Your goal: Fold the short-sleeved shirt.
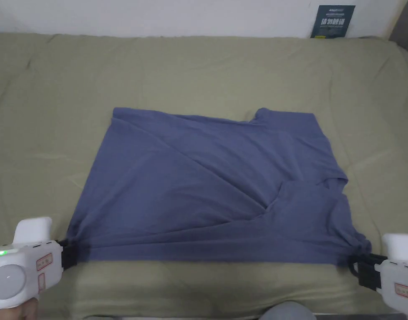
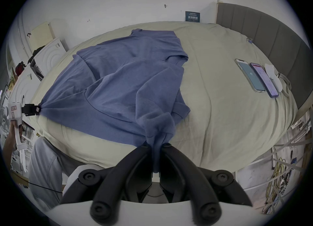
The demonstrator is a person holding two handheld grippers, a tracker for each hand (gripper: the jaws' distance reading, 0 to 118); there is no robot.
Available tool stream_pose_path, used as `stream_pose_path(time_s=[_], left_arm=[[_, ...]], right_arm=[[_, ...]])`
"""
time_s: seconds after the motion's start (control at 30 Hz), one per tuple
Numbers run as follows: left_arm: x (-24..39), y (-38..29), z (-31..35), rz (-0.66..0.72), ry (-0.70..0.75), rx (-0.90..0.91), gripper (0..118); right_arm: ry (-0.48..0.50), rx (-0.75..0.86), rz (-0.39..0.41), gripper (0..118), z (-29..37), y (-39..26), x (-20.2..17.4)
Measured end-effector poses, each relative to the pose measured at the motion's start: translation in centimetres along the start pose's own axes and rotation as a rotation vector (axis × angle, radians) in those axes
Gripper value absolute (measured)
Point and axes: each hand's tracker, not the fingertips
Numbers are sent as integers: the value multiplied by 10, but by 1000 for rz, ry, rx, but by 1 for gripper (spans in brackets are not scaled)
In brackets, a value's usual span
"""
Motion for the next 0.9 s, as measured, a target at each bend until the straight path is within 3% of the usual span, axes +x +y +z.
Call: stream_pose_path(time_s=[0.23, 0.53, 0.9], left_arm=[[0, 14, 10, -24, -21, 1, 7], [8, 71, 15, -33, -57, 61, 7], [21, 155, -26, 4, -76, 92, 7]], right_arm=[[28, 43, -36, 7, 17, 12, 3], [38, 106, -18, 7, 25, 71, 7], [16, 102, -29, 7, -19, 163, 9]])
